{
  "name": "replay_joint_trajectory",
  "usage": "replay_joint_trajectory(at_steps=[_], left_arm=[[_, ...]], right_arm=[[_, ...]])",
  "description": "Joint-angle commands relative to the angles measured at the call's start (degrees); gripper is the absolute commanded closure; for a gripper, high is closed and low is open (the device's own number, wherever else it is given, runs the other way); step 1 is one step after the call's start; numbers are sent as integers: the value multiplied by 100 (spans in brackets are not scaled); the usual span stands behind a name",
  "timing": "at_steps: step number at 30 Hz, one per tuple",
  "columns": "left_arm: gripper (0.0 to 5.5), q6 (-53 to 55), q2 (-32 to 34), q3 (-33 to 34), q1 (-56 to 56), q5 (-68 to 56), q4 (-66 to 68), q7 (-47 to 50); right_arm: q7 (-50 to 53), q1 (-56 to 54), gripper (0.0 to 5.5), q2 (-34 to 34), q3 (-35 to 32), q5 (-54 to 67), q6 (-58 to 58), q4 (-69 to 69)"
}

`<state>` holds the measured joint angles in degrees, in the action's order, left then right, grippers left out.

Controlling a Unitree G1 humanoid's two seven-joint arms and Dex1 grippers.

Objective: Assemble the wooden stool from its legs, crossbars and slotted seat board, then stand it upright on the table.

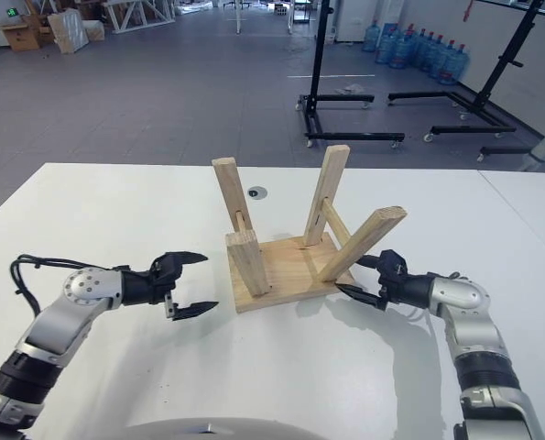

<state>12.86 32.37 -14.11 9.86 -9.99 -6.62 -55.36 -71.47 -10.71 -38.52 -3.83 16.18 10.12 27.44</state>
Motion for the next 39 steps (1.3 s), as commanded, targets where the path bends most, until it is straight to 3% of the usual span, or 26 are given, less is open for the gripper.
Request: replay_joint_trajectory(at_steps=[1, 3, 12, 20, 27, 32, 39], left_arm=[[23, 35, -396, -250, 322, 69, 254, 124], [23, 42, -580, -317, 438, 54, 431, 142], [23, -120, -807, -223, 574, 11, 942, 160], [132, -461, -873, -101, 893, -320, 1512, -475], [231, 153, -405, -131, 609, -1176, 986, -1876], [303, 972, -135, 45, 477, -1916, 550, -2300], [390, 3942, 432, 1123, 258, -4495, -431, -2052]], right_arm=[[-333, -151, 173, 191, 179, 180, -50, -140], [-417, -175, 173, 254, 232, 215, -92, -175], [-490, -16, 342, 362, 258, 321, -166, -485], [-600, 49, 438, 485, 361, 407, -229, -683], [-948, 37, 441, 480, 429, 658, -586, -994], [-1356, 68, 441, 272, 391, 1437, -1971, -1881], [-1654, -337, 445, -834, 640, 3023, -6109, -2977]])
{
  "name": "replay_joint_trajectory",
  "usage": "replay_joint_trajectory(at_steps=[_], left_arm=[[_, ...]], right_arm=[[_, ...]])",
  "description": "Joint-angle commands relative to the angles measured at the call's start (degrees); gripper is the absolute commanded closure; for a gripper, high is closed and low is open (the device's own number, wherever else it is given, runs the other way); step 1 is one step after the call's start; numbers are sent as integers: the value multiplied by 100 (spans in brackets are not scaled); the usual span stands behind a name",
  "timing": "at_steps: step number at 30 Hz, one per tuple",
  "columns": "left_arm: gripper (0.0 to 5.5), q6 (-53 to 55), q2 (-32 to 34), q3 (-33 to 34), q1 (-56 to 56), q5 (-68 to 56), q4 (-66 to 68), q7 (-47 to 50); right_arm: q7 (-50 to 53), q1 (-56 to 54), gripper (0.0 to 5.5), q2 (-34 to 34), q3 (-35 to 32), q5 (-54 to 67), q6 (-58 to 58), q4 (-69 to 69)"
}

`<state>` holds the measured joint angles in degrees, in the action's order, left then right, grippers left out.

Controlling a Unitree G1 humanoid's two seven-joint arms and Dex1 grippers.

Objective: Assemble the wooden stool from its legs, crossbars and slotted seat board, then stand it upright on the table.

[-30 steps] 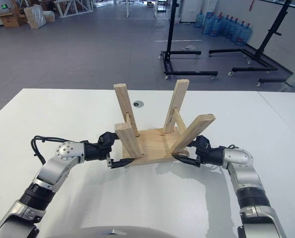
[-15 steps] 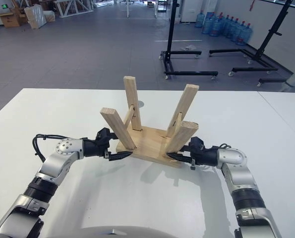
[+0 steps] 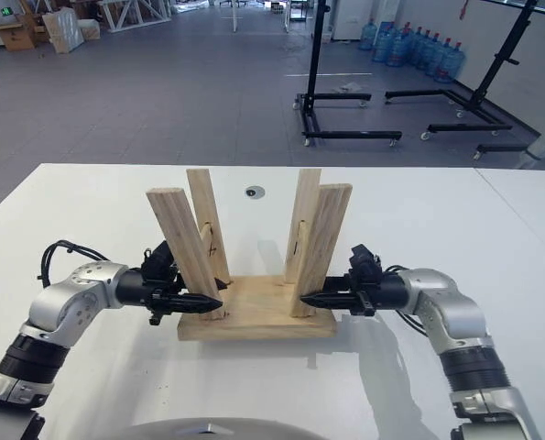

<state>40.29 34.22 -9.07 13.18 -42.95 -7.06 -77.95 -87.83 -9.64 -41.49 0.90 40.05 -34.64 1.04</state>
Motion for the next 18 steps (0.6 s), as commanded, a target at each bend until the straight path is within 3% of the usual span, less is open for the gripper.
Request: replay_joint_trajectory(at_steps=[1, 7, 17, 18], left_arm=[[407, 1610, 235, 884, -71, -1636, -415, 486], [433, 2664, -44, 1647, -514, -2738, -467, 1819], [443, 2535, -191, 772, -562, -1799, 297, 1851], [407, 2509, -186, 709, -482, -1735, 412, 1793]], right_arm=[[-41, -588, 446, -669, 250, 758, -2083, -352], [290, -1658, 449, -735, 845, 899, -3871, 236], [262, -2405, 449, -387, 1731, 683, -4363, 929], [241, -2446, 449, -380, 1767, 679, -4392, 981]])
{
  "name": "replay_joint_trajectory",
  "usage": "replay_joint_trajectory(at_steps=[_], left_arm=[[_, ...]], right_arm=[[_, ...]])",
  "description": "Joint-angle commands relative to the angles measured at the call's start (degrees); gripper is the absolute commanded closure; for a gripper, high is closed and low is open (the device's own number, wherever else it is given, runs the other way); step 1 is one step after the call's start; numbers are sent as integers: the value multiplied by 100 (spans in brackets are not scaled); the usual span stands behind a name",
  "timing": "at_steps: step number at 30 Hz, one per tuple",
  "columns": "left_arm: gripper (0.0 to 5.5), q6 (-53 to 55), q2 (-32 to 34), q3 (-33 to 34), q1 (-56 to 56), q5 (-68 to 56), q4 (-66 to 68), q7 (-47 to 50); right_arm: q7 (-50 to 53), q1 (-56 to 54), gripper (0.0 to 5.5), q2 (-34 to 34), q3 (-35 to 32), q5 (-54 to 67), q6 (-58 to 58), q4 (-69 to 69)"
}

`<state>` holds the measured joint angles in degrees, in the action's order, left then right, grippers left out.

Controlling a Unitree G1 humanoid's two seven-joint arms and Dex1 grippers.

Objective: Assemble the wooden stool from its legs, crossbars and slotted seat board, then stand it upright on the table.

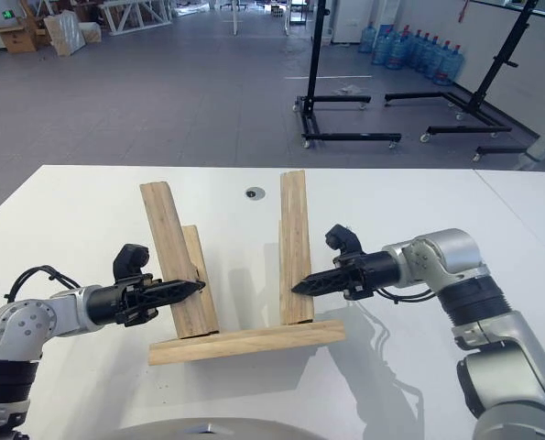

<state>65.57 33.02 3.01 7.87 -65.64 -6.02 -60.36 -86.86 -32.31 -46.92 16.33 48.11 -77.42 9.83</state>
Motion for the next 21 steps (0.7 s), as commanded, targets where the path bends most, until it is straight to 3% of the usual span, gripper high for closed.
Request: replay_joint_trajectory(at_steps=[1, 3, 12, 15, 21], left_arm=[[393, -44, -52, -549, 111, 593, 412, -34], [360, -97, 3, -643, 184, 714, 566, -183], [215, -383, 180, -358, 652, 1100, 1269, -506], [179, -373, 298, -175, 880, 1072, 1164, -609], [175, -246, 402, 96, 881, 909, 822, -752]], right_arm=[[131, -227, 449, 178, 254, -149, -119, 159], [99, -386, 449, 236, 289, -170, -166, 349], [105, -731, 268, 282, 150, -446, -34, 1217], [80, -668, 265, 180, -151, -283, -156, 1195], [429, -177, 265, 213, -969, 25, -210, 681]])
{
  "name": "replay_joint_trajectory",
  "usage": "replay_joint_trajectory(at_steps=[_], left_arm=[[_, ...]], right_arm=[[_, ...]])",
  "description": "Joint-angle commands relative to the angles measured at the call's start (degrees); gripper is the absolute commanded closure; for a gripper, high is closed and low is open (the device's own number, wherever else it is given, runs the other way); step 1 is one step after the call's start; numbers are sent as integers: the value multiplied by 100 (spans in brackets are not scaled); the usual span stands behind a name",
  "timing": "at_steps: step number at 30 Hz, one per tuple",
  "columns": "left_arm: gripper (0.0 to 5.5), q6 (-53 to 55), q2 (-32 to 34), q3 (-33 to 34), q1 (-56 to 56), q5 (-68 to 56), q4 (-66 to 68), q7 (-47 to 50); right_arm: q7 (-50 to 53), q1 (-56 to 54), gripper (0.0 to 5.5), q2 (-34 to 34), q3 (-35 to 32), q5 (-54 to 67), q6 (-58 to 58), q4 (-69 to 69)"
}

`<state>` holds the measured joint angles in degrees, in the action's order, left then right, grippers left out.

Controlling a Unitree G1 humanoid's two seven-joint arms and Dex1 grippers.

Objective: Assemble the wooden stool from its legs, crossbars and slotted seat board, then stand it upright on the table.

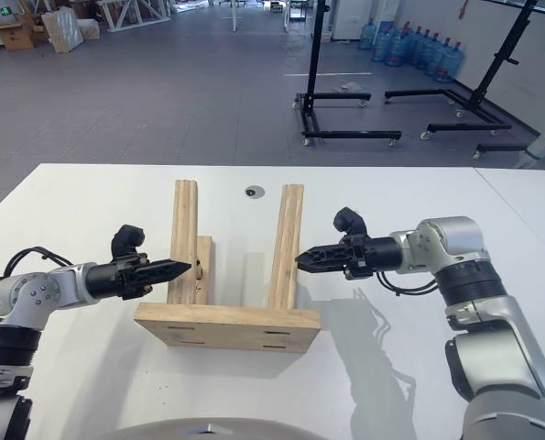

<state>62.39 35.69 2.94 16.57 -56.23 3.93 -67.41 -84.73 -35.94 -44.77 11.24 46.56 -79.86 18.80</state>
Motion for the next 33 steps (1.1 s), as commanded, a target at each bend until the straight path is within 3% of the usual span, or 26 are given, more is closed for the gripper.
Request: replay_joint_trajectory(at_steps=[1, 6, 11, 14, 16, 18, 21, 24, 33], left_arm=[[175, 83, 184, 170, -55, -61, -245, -59], [175, -29, 664, 301, -570, 151, -431, -225], [175, -313, 776, 30, -674, 589, -170, -380], [175, -894, 835, 213, -823, 1022, 19, -204], [175, -1518, 946, 703, -1093, 1219, -130, -92], [175, -2770, 1305, 904, -1725, 2144, -431, 58], [175, -4856, 2074, 405, -3059, 3947, -643, -75], [175, -5563, 2018, 321, -3541, 4348, -1149, -110], [175, -6296, 1387, -648, -2950, 5013, -1545, 346]], right_arm=[[286, 288, 265, -14, -623, 210, 73, -263], [495, 1003, 265, -268, -1267, 321, 237, -638], [504, 1578, 265, -433, -1307, 253, 466, -839], [478, 1855, 265, -520, -1491, 183, 954, -1100], [447, 2397, 265, -644, -1681, -62, 1750, -1571], [597, 3168, 265, -554, -1916, -773, 3374, -1826], [478, 4405, 265, -417, -2027, -1908, 6080, -1912], [624, 4796, 265, -24, -1981, -2389, 7732, -1872], [939, 4860, 265, 629, -1384, -2750, 9232, -1924]])
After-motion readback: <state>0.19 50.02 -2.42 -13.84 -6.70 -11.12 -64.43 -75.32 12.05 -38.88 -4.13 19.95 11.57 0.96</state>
